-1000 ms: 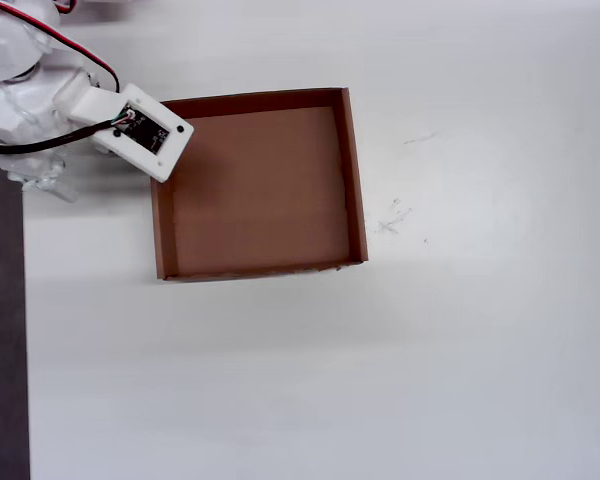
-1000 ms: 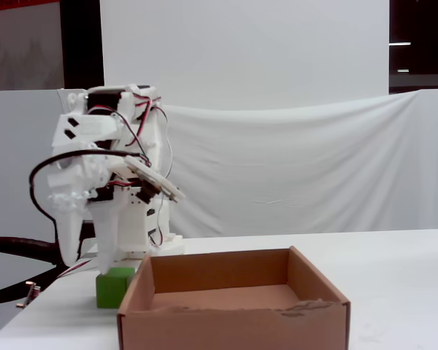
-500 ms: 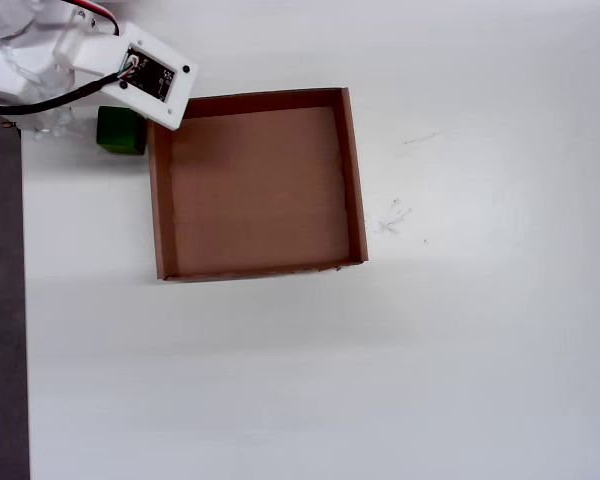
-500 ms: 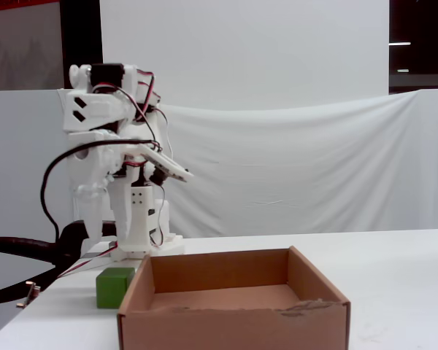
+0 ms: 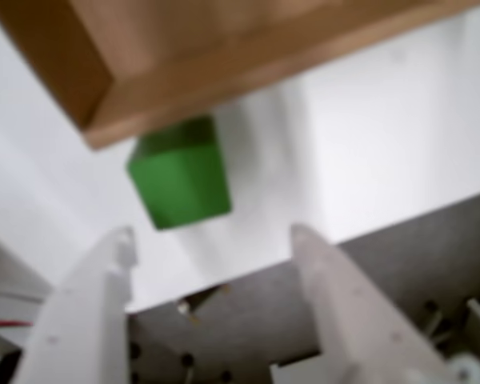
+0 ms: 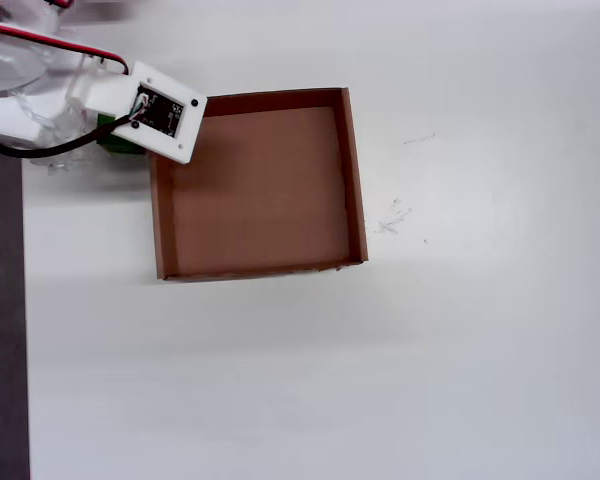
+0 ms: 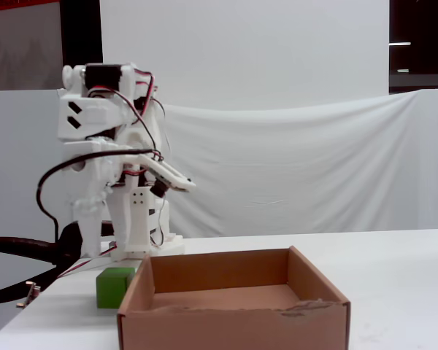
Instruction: Grasp a green cube and put it in a box.
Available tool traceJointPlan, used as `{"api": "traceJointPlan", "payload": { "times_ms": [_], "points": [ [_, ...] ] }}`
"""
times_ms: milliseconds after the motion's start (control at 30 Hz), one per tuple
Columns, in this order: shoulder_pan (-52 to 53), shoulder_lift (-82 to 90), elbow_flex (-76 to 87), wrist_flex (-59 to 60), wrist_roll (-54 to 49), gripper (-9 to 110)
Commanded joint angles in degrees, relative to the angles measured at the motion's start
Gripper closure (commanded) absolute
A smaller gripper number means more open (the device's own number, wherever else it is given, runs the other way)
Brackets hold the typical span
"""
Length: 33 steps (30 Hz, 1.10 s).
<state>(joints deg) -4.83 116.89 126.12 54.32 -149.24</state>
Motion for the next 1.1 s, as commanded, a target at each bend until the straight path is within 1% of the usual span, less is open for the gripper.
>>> {"api": "traceJointPlan", "payload": {
  "times_ms": [0,333,600,1067],
  "points": [
    [-0.8,-0.8,-1.7,-2.1,-2.0,74],
    [-1.5,-2.4,1.8,-6.9,-2.7,74],
    [-2.7,1.4,6.5,-7.3,-3.2,74],
    [-2.0,0.6,8.9,-10.9,-4.0,74]
  ]
}}
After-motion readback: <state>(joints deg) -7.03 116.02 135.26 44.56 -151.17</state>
